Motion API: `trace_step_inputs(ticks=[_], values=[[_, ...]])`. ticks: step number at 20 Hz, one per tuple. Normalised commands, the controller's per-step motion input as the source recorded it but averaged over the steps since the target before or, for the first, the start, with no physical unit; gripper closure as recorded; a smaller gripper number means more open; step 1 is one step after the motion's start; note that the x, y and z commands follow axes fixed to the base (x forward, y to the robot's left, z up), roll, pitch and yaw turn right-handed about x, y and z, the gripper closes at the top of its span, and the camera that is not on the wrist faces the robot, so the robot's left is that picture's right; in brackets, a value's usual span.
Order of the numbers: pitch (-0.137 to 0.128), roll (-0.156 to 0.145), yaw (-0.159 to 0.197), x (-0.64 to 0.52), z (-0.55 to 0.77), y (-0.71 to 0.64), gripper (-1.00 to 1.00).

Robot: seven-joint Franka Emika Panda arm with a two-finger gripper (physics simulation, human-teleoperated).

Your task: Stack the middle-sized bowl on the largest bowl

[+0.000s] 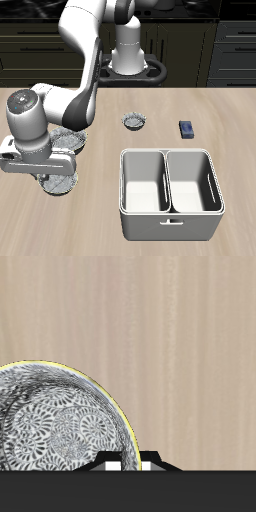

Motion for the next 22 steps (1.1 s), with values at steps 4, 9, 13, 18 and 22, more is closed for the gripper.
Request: trace_step_inputs(ticks=[4,9,13,18,22], values=[[-0.056,0.000,-0.028,-0.12,0.43,0.11,1.00],[-0.070,0.005,-0.018,-0.15,0.48,0.12,1.00],[-0.042,-0.001,-0.021,-0.13,0.36,0.08,1.00],[-0.053,0.028,-0.008,-0.22,0.34,0.08,1.00],[-0.031,0.018,-0.021,-0.29,0.26,0.02,1.00]])
